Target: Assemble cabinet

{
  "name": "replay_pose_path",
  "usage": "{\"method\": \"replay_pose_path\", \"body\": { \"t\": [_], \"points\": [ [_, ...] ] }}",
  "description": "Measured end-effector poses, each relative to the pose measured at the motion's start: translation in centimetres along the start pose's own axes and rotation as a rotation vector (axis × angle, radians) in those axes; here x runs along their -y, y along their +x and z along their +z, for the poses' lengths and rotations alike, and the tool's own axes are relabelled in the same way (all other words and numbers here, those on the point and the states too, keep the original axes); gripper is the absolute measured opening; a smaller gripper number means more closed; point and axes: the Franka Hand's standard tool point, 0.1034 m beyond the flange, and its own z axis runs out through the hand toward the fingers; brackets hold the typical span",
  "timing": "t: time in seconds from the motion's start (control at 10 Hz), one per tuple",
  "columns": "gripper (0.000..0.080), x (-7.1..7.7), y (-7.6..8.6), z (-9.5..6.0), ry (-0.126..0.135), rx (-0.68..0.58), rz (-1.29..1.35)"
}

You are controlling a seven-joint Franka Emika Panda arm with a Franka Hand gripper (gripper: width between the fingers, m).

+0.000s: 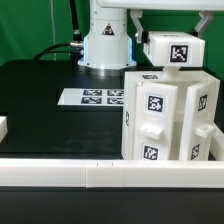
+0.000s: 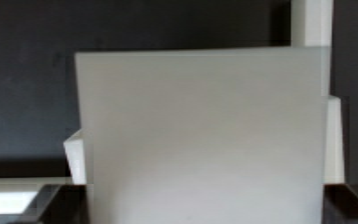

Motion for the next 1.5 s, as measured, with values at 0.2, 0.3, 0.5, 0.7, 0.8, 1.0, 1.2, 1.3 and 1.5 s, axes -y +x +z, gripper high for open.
{"method": "replay_pose_path", "body": {
  "t": [0.2, 0.3, 0.5, 0.7, 0.8, 1.0, 1.2, 1.3, 1.5],
  "points": [
    [0.0564, -0.2, -0.5, 0.1, 0.031, 0.014, 0.054],
    [0.0564, 0.1, -0.8, 0.1, 0.032, 0.016, 0.048],
    [0.0564, 0.3, -0.8, 0.1, 0.032, 0.016, 0.048],
    [0.0564, 0.8, -0.6, 0.3, 0.031, 0.012, 0.050],
    [0.0564, 0.8, -0.6, 0.8, 0.029, 0.014, 0.049],
    [0.0564, 0.9, -0.6, 1.8, 0.025, 0.021, 0.048],
    [0.0564, 0.9, -0.6, 1.8, 0.025, 0.021, 0.048],
    [0.0564, 0.8, -0.6, 1.8, 0.025, 0.021, 0.047],
    [0.0564, 0.8, -0.6, 1.8, 0.025, 0.021, 0.047]
  ]
}}
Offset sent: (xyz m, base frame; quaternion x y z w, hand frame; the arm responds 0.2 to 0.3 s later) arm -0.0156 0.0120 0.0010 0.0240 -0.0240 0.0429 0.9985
